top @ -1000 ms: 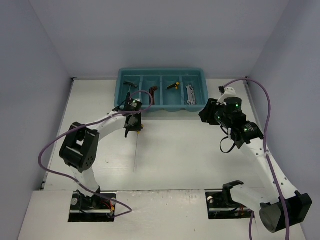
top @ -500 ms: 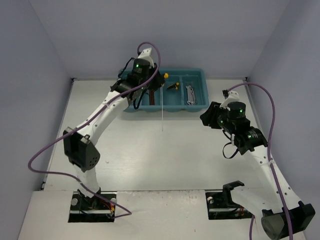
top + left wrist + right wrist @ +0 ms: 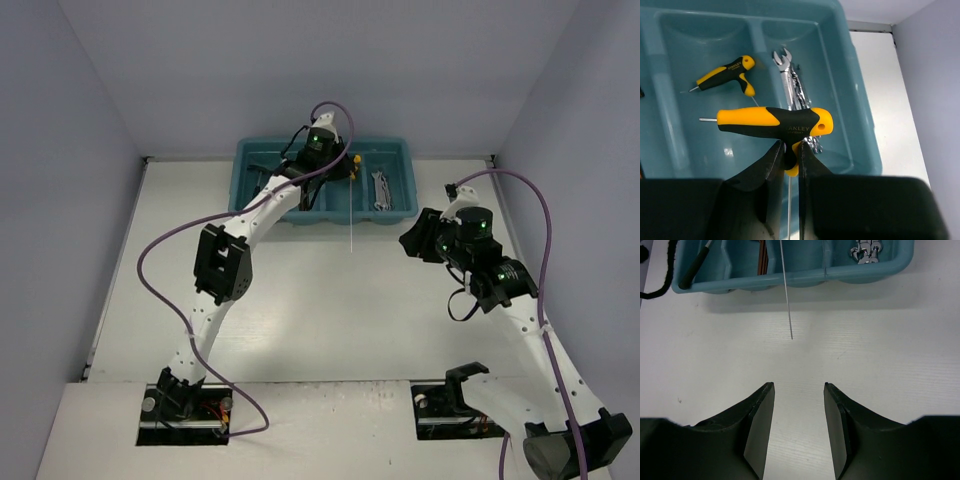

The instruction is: Sort the tools into containers

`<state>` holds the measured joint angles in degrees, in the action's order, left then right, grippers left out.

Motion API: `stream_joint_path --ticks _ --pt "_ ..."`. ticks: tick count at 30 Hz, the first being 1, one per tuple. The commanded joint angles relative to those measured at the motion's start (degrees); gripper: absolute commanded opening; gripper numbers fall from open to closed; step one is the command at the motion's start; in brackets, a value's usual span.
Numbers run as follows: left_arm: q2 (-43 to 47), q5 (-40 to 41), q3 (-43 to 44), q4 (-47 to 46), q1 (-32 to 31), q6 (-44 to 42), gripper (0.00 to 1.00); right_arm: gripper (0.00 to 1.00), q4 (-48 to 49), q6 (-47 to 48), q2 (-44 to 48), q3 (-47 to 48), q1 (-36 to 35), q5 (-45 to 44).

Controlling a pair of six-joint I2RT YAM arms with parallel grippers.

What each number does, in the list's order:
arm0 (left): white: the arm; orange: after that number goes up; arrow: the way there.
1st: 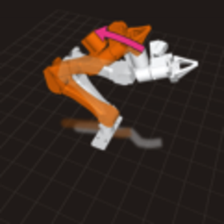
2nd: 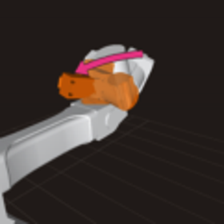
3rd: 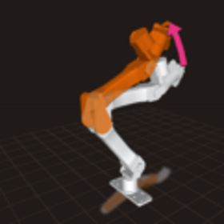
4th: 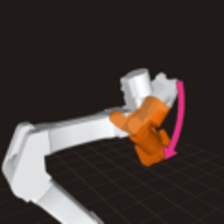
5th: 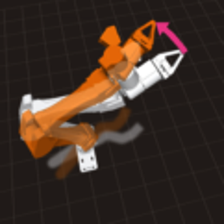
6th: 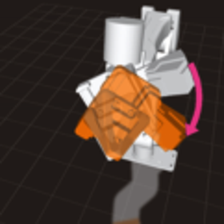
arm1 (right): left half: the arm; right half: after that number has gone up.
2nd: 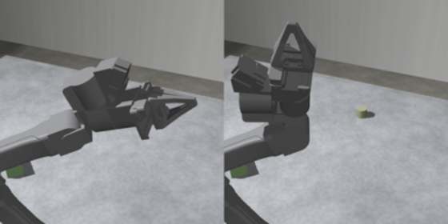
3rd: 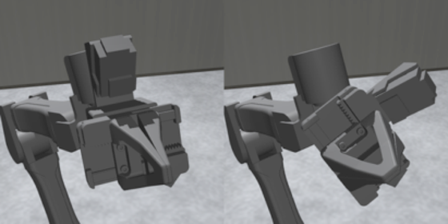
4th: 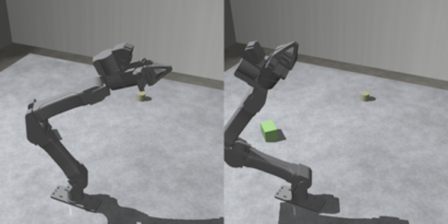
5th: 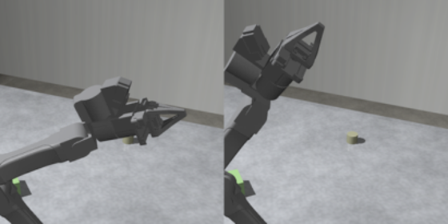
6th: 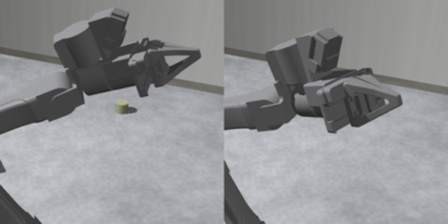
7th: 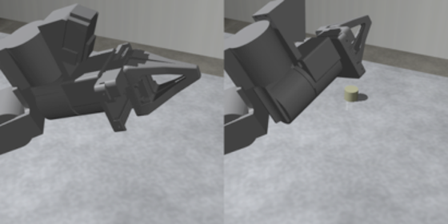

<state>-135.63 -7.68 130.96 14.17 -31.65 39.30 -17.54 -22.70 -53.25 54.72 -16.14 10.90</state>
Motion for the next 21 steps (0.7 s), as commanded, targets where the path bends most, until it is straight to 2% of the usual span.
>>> stream_joint_path --ticks 1,6,10,13,15,21 --pt "0.09 -0.86 5.08 -10.64 2.63 3.66 0.02 0.42 -0.02 0.63 1.04 1.01 0.23 0.09" --pt "-5.55 -4.43 7.03 -13.12 3.62 3.82 0.13 0.42 -0.59 1.53 0.6 0.98 0.23 -0.04" --pt "-7.72 -5.41 7.65 -13.21 4.32 3.33 0.32 0.43 -0.74 2.31 -0.36 1.09 0.23 0.0" --pt "-7.82 -5.89 6.83 -14.07 4.88 3.89 0.5 0.43 -0.74 2.61 -1.4 1.33 0.23 0.06" --pt "-7.05 -6.01 5.59 -16.44 5.0 4.08 0.58 0.43 -0.74 2.73 -1.91 1.49 0.23 0.09" --pt "-1.5 -6.52 1.84 -19.26 4.98 5.75 0.61 0.43 -0.65 3.1 -4.8 3.35 0.15 0.23"
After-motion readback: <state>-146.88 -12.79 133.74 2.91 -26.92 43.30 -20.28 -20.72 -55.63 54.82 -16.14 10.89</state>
